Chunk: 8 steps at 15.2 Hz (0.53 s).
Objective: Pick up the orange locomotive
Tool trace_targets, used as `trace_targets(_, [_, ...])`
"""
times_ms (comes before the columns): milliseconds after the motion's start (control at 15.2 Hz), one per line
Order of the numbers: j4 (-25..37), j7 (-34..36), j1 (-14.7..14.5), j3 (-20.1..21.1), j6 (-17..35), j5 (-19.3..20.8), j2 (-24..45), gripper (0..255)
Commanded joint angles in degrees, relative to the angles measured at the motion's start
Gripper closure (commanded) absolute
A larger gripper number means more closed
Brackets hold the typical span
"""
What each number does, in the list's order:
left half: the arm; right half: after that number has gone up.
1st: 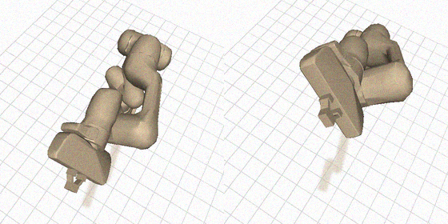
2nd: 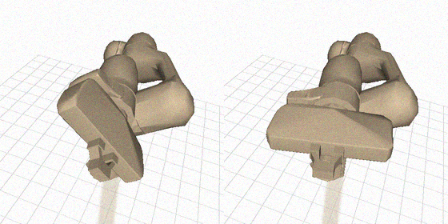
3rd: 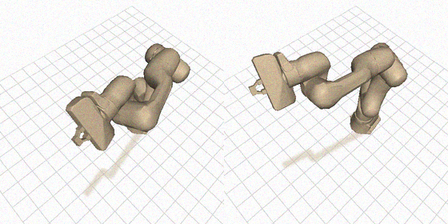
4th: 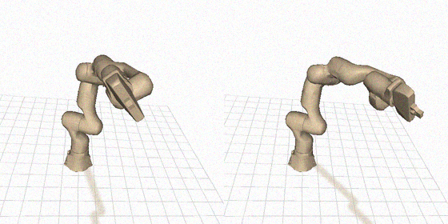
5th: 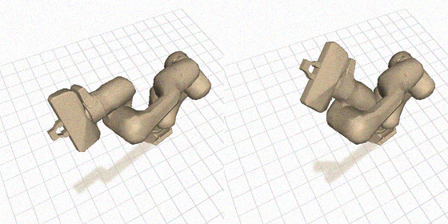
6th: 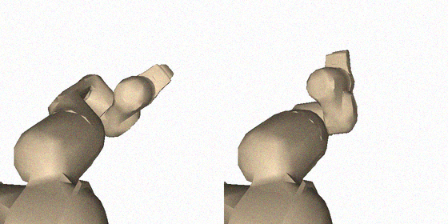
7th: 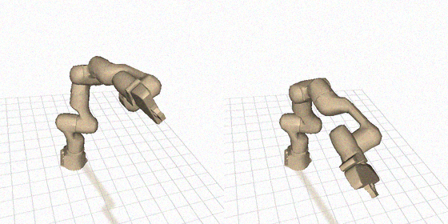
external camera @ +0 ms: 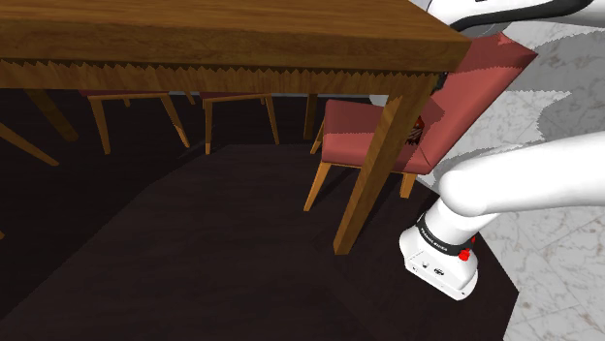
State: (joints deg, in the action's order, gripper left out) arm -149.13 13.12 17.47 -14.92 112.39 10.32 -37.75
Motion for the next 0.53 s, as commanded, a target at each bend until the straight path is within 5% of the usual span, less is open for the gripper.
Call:
trace_targets(0, [-1.0,0.2,0.4,-0.7,2.4,0.3,1.3,0])
trace_targets(462, [-4.2,0.1,1.0,-1.0,7.4,0.5,3.1,0])
